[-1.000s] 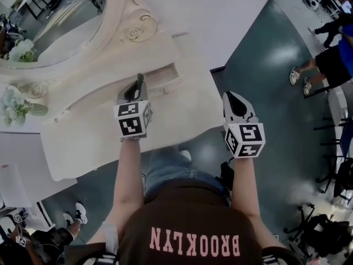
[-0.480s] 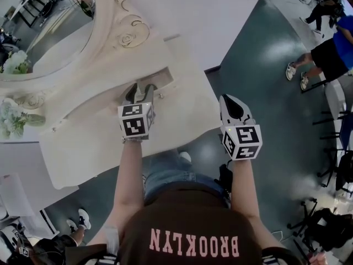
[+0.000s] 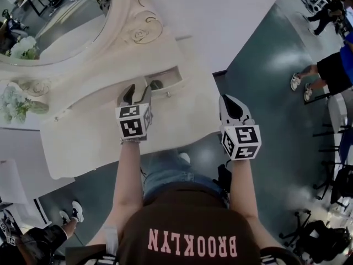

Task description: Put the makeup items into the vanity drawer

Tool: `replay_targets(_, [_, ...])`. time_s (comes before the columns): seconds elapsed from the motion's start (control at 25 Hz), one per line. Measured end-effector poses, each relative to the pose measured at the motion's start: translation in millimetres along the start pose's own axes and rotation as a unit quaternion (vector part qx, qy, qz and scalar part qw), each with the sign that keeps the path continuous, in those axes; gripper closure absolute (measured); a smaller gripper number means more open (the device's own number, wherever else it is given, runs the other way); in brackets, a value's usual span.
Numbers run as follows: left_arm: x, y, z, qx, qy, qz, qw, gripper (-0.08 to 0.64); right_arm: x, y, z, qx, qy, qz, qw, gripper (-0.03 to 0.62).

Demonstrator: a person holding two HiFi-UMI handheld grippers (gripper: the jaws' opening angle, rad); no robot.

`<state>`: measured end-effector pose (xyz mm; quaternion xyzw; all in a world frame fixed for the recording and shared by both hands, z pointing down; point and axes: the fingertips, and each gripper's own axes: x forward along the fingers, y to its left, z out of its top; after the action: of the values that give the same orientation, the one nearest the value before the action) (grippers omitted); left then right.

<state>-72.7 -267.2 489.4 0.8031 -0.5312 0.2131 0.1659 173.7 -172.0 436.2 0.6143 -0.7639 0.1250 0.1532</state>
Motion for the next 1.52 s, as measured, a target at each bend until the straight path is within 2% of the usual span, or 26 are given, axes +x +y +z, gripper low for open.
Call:
replay_targets(0.6, [-36, 77, -32, -0.025, 0.017, 0.087, 0.9958, 0.374, 48, 60, 11, -0.025, 0.004, 0.082, 0.996, 0.597])
replay_targets(1.04, [-16, 100, -67, -0.045, 0.062, 0.092, 0.9929, 0.372, 79, 72, -8, -0.023, 0.041, 0.092, 0.995, 0.597])
replay_targets(1.24, [-2, 108, -91, -0.058, 0.098, 0.094, 0.9890, 0.306, 93, 77, -22, -0.024, 0.063, 0.098, 0.993, 0.597])
replay_targets(1.52, [13, 116, -103, -0.067, 0.111, 0.101, 0.9865, 0.250, 103, 77, -38, -0.024, 0.085, 0.100, 0.991, 0.597])
